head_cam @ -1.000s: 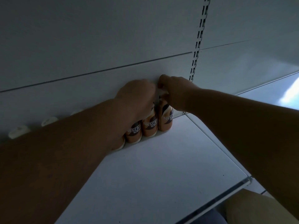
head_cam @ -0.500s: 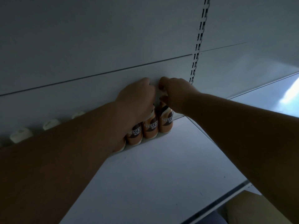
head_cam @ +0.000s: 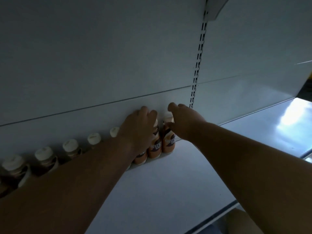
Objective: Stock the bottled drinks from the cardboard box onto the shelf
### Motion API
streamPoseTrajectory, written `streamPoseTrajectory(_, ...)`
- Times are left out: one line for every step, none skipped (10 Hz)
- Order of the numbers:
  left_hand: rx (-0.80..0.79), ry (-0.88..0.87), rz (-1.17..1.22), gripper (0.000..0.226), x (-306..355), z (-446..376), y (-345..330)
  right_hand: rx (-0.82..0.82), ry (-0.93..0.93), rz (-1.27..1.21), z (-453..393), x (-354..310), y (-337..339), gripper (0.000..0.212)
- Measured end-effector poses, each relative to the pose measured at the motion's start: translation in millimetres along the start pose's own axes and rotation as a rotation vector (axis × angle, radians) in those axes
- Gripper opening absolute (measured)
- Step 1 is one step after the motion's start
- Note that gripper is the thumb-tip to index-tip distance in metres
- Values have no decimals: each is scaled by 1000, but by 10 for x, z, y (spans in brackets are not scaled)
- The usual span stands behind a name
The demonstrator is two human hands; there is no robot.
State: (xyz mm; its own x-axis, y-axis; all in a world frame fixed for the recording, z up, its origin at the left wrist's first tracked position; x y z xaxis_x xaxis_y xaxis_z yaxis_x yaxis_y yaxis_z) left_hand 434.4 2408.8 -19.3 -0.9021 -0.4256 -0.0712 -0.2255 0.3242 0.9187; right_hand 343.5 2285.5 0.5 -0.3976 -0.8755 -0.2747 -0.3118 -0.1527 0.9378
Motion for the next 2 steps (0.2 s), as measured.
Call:
streamPoseTrajectory(40,-10,-7,53,-29,247,112,8,23,14,196,-122,104,41)
streamPoseTrajectory(78,-5,6,52,-31,488,184,38,43,26,341,-226,131,36)
Point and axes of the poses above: each hand's wrist, its own z-axis away from the middle knuckle, its own y-axis out of the back of the hand, x = y × z, the point moved 2 cm from there along -z, towards the middle knuckle
